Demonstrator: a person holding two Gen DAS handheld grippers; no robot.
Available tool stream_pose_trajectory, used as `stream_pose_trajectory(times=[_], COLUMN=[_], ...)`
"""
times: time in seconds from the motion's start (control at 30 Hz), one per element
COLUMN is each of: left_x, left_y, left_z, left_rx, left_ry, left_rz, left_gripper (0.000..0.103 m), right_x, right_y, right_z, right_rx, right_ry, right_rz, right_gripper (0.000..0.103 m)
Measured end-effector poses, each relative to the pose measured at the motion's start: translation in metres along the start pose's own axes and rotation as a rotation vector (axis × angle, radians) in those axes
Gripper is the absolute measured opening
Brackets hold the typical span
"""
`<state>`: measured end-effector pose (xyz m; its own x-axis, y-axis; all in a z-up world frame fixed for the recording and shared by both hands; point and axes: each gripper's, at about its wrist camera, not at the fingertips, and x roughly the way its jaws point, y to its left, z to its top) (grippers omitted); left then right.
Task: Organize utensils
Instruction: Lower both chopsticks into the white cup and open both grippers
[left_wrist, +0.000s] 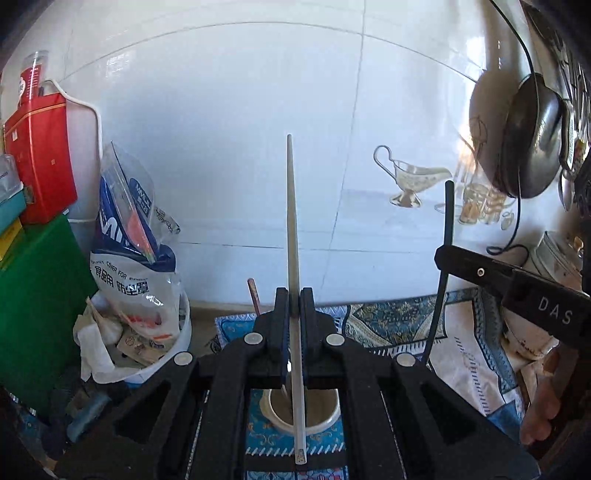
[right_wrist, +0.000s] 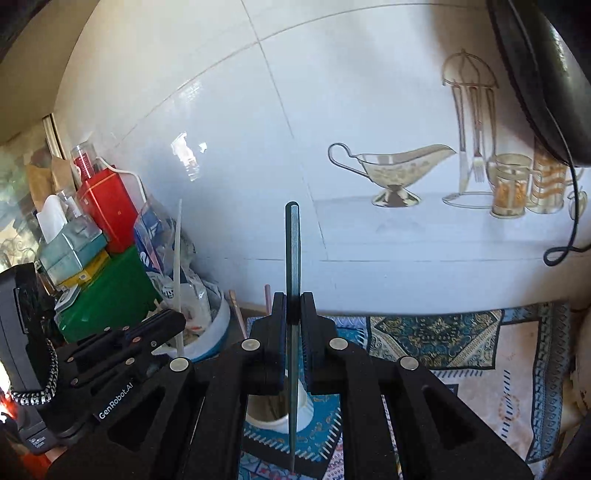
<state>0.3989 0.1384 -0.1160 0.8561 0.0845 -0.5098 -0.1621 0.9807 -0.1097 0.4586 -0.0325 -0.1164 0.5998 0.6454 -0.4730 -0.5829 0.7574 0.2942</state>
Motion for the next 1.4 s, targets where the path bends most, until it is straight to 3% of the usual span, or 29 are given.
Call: stream_pose_trajectory(times=[0.3, 0.63, 1.07, 1.27, 1.4], left_x=[0.052, 0.096, 0.090, 0.072, 0.053], left_y=[0.023, 0.037, 0.030, 0.027, 0.021], left_z=[-0.006, -0.045, -0.072, -0.068, -0.060], left_rx=[-0.078, -0.092, -0.064, -0.064, -0.048], left_ry=[-0.042, 0.041, 0.174, 0.186, 0.182], left_rz=[-0.036, -0.043, -0.050, -0.049, -0.039], left_gripper=[0.003, 0.003, 0.003, 0.004, 0.004], right_x=[0.053, 0.096, 0.084, 0.069, 0.052], right_y=[0.015, 0.006, 0.007, 0.004, 0.003], right_z=[0.007, -0.023, -0.047, -0.043, -0.039], right_rx=[-0.026, -0.012, -0.064, -0.056, -0.056], right_ry=[-0.033, 0.051, 0.146, 0.162, 0.159], right_rz=[-0.013, -0.042, -0.066, -0.071, -0.069], right_gripper=[0.007, 0.007, 0.008, 0.016, 0.017])
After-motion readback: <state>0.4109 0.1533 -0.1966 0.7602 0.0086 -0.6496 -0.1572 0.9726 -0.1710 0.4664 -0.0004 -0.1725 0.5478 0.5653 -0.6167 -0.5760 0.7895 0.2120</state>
